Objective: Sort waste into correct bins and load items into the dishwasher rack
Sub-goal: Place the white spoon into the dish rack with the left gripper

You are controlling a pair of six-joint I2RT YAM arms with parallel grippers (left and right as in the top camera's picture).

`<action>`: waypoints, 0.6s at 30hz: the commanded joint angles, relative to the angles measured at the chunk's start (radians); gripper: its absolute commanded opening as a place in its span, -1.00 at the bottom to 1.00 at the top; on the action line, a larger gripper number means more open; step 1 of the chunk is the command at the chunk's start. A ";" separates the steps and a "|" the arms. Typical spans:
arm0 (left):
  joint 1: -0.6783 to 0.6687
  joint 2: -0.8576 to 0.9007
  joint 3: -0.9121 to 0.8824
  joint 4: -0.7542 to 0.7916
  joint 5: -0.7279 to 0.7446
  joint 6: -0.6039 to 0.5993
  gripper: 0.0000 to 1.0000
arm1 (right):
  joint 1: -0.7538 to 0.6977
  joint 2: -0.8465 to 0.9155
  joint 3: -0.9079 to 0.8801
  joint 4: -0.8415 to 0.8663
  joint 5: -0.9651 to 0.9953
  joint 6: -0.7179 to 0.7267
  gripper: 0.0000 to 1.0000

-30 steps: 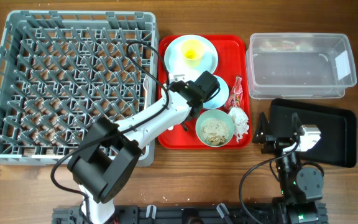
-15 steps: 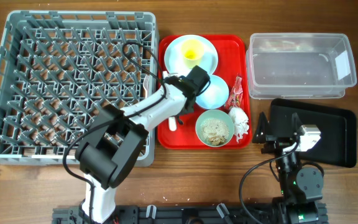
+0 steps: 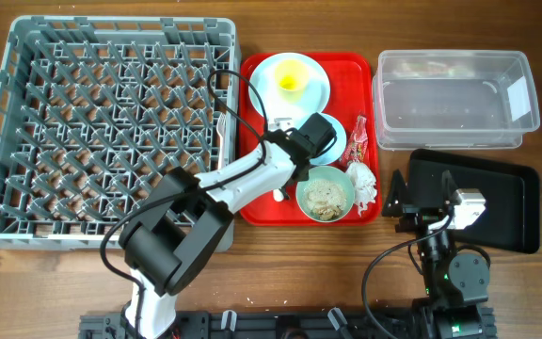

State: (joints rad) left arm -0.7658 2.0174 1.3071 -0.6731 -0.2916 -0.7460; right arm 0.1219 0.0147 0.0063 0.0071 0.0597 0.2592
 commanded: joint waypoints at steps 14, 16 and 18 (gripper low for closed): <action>0.052 -0.485 0.017 -0.223 -0.278 0.053 -0.92 | 0.004 -0.005 -0.001 0.005 -0.009 -0.008 0.99; 0.105 -0.474 0.014 -0.246 -0.268 0.172 -0.92 | 0.004 -0.005 -0.001 0.005 -0.009 -0.008 0.99; 0.160 -0.459 0.013 -0.264 -0.203 0.274 -0.92 | 0.004 -0.005 -0.001 0.005 -0.009 -0.008 1.00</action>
State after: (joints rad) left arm -0.6655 1.5414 1.3117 -0.9226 -0.5262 -0.6266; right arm 0.1219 0.0147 0.0063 0.0074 0.0597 0.2592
